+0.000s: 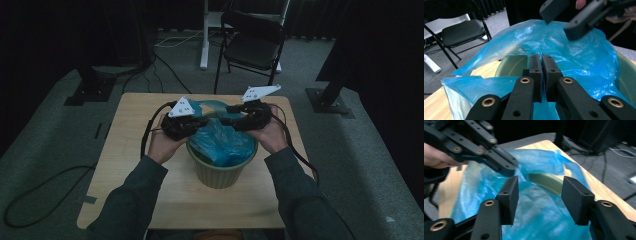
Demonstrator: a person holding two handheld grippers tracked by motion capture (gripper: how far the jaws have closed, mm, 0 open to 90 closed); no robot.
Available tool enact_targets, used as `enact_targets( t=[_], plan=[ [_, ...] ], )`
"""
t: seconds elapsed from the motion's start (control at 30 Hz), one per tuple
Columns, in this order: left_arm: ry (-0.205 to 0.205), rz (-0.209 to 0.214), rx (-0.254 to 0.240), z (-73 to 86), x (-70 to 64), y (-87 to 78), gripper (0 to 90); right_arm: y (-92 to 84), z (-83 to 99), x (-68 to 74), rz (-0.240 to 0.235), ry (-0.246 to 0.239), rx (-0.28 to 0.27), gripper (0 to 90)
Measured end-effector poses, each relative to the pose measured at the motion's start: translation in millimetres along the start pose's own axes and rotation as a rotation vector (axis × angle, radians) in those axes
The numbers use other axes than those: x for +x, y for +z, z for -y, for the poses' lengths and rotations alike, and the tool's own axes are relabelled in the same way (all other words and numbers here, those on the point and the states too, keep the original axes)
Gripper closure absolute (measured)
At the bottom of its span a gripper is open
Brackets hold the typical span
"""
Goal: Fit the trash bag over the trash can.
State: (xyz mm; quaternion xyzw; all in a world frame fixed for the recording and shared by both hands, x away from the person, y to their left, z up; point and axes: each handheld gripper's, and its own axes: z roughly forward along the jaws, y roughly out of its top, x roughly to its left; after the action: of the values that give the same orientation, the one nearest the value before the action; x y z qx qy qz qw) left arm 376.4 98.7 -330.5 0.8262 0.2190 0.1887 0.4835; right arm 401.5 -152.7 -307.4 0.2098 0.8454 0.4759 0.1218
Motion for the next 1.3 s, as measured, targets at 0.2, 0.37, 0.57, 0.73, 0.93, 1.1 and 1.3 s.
enact_targets(
  t=[0.2,0.37,0.57,0.73,0.93,1.1,1.3],
  plan=[
    [-0.015,-0.003,-0.017,-0.6,0.3,-1.4,87.0,11.5,-0.2,7.4,-0.075,-0.020,0.009,45.9],
    [-0.026,0.009,-0.035,-0.9,1.0,-3.9,87.0,22.6,2.0,11.5,-0.099,-0.060,0.076,63.3],
    [-0.021,0.013,-0.037,-1.3,0.7,-6.7,82.7,24.5,4.4,18.3,-0.088,-0.113,0.117,90.0],
    [-0.045,-0.005,-0.064,-1.6,7.1,-15.5,79.1,15.4,9.3,21.0,-0.072,-0.127,0.138,90.0],
    [-0.075,-0.038,-0.067,-2.1,19.1,-25.4,75.6,8.6,15.1,21.9,-0.067,-0.132,0.134,90.0],
    [-0.084,-0.041,-0.019,1.6,24.5,-18.3,73.3,4.2,14.9,25.8,-0.071,-0.146,0.123,90.0],
    [-0.102,-0.010,0.025,15.5,21.6,-13.2,73.1,-3.9,16.6,29.6,-0.061,-0.166,0.112,90.0]
  ],
)
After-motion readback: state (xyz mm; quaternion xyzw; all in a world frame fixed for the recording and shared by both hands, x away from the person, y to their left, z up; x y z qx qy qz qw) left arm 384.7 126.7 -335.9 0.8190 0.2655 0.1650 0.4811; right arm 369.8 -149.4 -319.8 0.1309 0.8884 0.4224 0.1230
